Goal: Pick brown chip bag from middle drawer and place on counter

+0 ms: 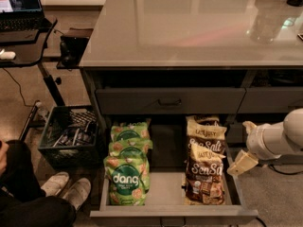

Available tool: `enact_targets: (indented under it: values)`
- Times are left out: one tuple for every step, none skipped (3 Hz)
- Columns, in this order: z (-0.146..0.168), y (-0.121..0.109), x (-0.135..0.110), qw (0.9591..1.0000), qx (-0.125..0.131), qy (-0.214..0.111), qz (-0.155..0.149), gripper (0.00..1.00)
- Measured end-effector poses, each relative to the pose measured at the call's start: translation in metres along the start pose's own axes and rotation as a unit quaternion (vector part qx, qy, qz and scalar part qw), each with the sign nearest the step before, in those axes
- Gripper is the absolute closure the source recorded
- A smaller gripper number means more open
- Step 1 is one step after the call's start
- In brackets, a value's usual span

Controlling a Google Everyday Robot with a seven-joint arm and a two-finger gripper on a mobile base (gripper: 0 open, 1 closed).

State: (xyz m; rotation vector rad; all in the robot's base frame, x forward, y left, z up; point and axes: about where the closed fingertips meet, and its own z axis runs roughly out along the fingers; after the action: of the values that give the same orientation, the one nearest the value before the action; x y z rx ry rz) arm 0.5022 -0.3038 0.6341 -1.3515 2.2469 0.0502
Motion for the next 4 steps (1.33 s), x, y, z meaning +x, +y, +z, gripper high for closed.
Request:
enact_targets:
  values:
    - [0.033, 0.003, 0.021, 0.9998, -0.008, 0.003, 0.015, 0.00]
    - [0.041, 0.010, 0.023, 0.9998, -0.007, 0.002, 0.019, 0.00]
    - [0.075, 0.016, 0.033, 0.9987, -0.006, -0.006, 0.050, 0.00]
    - [0.106, 0.018, 0.040, 0.9970, -0.007, -0.008, 0.077, 0.00]
